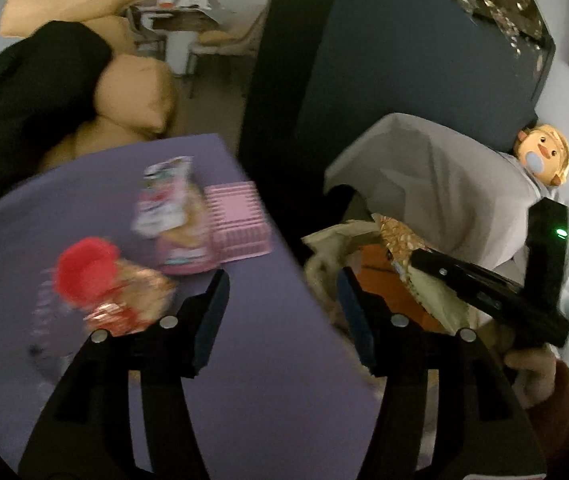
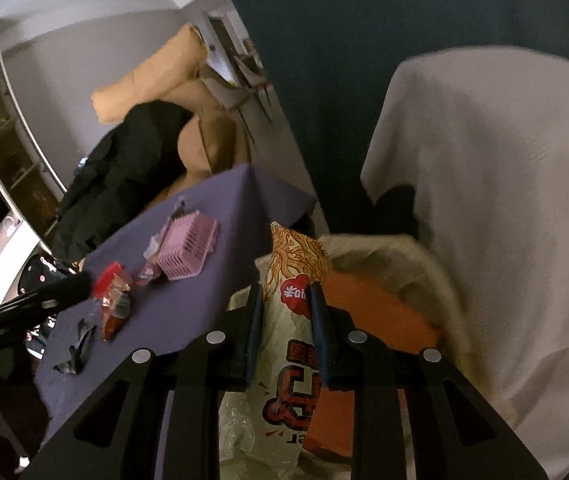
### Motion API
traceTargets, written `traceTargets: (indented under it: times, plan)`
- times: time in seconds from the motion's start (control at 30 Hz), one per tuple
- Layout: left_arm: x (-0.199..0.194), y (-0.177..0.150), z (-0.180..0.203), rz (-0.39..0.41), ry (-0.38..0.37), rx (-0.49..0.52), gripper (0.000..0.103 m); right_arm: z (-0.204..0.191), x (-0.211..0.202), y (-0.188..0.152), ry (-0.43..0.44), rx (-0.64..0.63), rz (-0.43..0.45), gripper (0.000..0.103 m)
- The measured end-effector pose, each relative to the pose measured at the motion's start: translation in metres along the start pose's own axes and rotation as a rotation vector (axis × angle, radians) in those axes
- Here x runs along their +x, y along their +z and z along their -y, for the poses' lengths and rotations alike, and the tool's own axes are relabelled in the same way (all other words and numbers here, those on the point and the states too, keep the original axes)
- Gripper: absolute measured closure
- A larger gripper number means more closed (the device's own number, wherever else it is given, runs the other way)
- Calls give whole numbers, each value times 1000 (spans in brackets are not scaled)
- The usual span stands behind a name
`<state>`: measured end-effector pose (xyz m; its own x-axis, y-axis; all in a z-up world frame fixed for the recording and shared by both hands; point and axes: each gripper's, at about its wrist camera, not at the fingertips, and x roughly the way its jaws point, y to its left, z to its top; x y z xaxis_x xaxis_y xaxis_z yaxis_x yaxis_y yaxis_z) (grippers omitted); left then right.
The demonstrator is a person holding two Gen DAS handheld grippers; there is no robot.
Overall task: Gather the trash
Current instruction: 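Carry the orange bag and chip bag over the bin and release both, then move both tools back toward the remaining wrappers on the table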
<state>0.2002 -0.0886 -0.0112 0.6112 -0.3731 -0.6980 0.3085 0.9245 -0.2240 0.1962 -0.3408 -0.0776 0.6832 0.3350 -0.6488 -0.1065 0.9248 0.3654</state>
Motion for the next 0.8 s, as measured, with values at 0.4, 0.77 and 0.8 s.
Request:
traceTargets:
  times: [0.4,0.77,0.8]
  plan:
    - [-62,-35,-83,80,95,-78,48,2,59,-33,-189,-46,-185,77]
    - [-71,-58,-136,76,125,-198,47,-11,17,-21,-204,-46,-96,55]
    - [-73,-59,-139,81,127,-206,47,-14,10,-19,-201,-44,-80,55]
